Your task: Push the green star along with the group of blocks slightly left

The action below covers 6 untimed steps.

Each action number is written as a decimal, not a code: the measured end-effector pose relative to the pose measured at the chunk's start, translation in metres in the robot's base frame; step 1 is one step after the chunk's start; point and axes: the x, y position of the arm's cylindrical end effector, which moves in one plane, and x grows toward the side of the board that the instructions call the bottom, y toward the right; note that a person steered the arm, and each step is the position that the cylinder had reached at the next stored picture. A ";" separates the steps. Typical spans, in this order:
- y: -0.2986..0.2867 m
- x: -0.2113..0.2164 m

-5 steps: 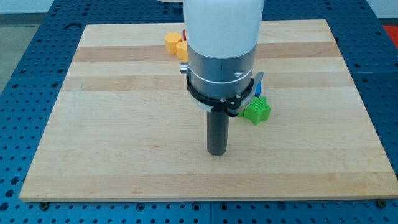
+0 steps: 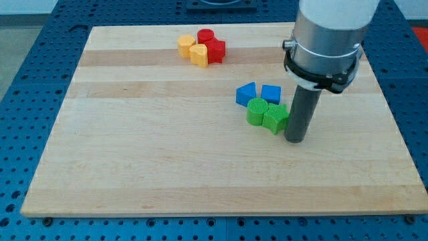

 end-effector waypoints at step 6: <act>-0.044 -0.032</act>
